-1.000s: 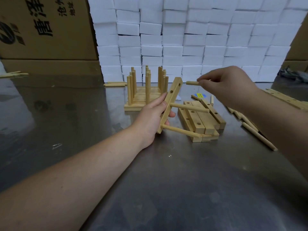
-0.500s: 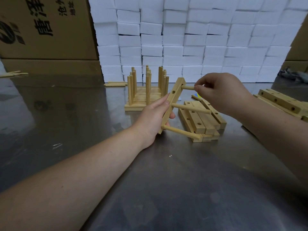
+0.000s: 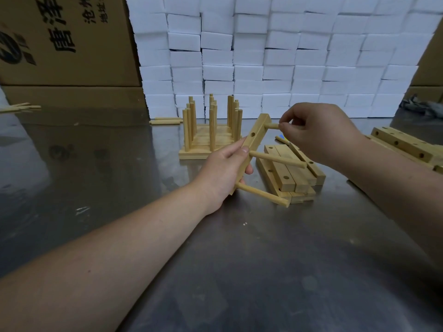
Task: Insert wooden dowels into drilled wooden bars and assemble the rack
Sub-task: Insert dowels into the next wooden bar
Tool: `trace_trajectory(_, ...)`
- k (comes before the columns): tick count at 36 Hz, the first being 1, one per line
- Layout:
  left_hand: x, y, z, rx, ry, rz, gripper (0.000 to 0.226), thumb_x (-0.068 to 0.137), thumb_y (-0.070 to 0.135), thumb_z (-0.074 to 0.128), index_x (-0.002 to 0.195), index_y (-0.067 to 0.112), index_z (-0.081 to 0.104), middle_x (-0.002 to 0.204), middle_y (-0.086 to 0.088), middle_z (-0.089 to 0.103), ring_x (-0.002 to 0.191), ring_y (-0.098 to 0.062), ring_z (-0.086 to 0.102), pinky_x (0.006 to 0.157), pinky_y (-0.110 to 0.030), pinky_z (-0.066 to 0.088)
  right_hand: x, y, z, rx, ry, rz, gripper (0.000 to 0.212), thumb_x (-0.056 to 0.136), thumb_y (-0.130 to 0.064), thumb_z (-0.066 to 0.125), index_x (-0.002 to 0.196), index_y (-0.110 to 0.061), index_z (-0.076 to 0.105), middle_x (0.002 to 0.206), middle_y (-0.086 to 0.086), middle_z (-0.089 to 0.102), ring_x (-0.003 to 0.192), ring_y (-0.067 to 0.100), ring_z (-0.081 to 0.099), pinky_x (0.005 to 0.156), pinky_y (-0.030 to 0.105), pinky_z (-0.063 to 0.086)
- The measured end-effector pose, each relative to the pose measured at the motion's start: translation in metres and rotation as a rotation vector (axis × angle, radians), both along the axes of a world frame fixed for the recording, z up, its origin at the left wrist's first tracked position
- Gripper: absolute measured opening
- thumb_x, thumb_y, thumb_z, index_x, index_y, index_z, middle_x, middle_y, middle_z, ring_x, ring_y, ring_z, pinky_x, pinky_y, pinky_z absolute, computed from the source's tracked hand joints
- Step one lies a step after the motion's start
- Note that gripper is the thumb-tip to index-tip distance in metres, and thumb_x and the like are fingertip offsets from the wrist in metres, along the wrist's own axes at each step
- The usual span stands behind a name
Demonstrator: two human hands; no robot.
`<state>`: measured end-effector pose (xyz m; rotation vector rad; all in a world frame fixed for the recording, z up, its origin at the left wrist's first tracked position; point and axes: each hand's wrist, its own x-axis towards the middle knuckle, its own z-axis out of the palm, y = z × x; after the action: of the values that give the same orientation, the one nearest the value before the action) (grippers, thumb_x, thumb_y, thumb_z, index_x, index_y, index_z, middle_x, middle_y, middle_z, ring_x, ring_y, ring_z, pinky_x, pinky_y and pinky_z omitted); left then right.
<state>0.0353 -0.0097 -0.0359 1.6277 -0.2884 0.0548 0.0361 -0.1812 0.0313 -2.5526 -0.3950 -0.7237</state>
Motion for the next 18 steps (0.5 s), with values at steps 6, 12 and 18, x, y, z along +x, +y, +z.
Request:
trace_trajectory(6,-0.0001,-0.0007,0.0006,-0.007,0.007,0.011,0.031,0.098,0.029,0.043,0.127,0.033,0.054,0.055,0.012,0.057,0.067,-0.016,0.049,0.052,-0.023,0.044,0.0032,-0.0018,-0.0021,-0.110,-0.022,0.013,0.026,0.090,-0.036,0.052,0.111,-0.022,0.057,0.081,-0.008,0.057,0.066,0.009,0.049,0.055,0.026,0.037)
trace_trajectory(12,-0.0008,-0.0010,0.0003,0.041,-0.007,0.028,0.032,0.098,0.031,0.043,0.127,0.034,0.055,0.054,0.015,0.056,0.067,-0.011,0.051,0.053,-0.022,0.043,0.0027,-0.0023,-0.0037,-0.258,-0.080,-0.032,0.020,0.091,-0.032,0.053,0.106,-0.019,0.057,0.076,-0.010,0.048,0.077,0.014,0.047,0.063,0.029,0.035)
trace_trajectory(18,-0.0030,-0.0004,0.0017,0.070,-0.036,0.048,0.032,0.097,0.032,0.045,0.127,0.032,0.055,0.054,0.014,0.055,0.062,-0.011,0.049,0.055,-0.025,0.044,0.0002,-0.0022,-0.0035,-0.269,-0.136,-0.035,0.020,0.092,-0.031,0.051,0.103,-0.016,0.060,0.079,-0.006,0.051,0.077,0.015,0.046,0.060,0.028,0.030)
